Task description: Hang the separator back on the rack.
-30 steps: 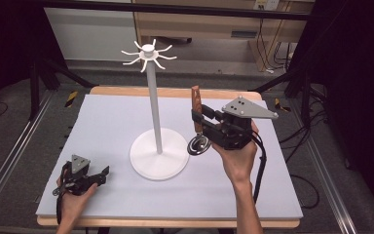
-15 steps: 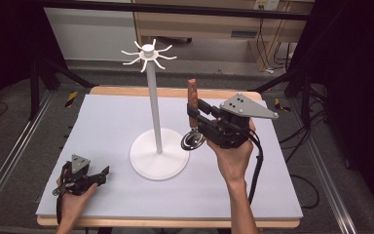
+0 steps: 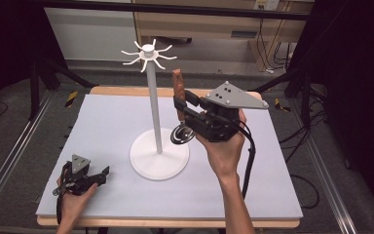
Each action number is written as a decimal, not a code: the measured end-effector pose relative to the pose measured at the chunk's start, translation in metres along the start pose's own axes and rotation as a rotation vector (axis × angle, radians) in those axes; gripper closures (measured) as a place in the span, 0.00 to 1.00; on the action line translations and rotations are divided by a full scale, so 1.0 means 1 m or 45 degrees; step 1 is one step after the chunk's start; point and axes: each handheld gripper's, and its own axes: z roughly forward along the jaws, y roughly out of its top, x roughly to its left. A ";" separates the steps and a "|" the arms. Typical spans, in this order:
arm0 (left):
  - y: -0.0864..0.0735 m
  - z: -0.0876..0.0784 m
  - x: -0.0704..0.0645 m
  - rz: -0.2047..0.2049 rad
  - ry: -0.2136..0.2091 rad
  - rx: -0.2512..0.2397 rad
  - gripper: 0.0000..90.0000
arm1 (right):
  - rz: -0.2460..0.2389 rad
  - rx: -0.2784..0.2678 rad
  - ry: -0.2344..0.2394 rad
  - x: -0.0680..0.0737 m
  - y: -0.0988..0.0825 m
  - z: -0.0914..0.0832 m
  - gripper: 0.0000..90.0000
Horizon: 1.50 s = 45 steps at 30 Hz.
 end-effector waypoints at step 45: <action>0.000 0.000 0.000 0.002 0.000 -0.006 0.24 | -0.014 0.030 -0.004 0.005 0.001 0.043 0.69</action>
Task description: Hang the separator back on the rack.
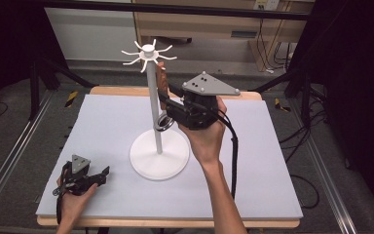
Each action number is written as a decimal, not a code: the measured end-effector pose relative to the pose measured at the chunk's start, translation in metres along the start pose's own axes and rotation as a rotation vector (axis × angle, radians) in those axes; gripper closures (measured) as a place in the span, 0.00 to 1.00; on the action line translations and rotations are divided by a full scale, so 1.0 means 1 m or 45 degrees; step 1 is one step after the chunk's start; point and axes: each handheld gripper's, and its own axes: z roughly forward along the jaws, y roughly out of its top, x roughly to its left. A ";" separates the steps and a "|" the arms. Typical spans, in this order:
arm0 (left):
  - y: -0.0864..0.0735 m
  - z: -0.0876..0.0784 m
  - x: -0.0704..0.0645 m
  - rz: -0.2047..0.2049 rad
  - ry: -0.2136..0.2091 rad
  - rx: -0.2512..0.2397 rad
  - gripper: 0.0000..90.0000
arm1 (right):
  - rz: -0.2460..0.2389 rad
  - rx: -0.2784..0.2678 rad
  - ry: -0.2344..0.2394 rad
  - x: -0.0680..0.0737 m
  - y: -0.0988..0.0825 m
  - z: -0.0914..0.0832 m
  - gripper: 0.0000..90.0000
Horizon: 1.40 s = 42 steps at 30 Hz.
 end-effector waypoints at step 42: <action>0.000 0.000 -0.001 -0.003 0.009 0.003 0.24 | 0.245 0.435 -0.324 -0.113 -0.226 -0.054 0.21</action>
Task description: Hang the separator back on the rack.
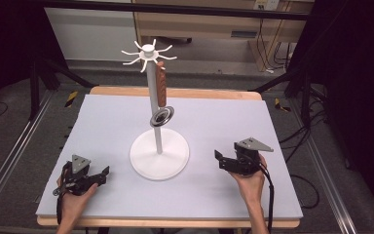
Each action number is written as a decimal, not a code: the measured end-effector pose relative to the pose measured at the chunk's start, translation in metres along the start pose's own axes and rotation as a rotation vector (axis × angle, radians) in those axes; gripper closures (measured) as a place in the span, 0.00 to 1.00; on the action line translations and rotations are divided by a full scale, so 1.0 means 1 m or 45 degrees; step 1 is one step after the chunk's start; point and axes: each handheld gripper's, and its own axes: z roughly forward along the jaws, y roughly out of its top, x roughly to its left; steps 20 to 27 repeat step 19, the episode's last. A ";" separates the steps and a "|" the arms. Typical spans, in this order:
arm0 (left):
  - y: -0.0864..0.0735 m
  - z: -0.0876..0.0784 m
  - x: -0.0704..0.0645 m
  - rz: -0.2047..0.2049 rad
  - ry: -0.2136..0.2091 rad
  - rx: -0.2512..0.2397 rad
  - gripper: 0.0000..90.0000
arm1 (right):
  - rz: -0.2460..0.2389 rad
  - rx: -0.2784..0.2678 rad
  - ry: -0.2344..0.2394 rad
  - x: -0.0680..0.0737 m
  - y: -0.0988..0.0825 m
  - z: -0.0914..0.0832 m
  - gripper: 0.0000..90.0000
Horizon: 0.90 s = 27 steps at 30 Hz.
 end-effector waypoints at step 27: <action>0.000 0.001 0.000 0.000 -0.013 0.007 0.24 | 0.037 0.084 -0.238 -0.046 -0.048 -0.014 0.15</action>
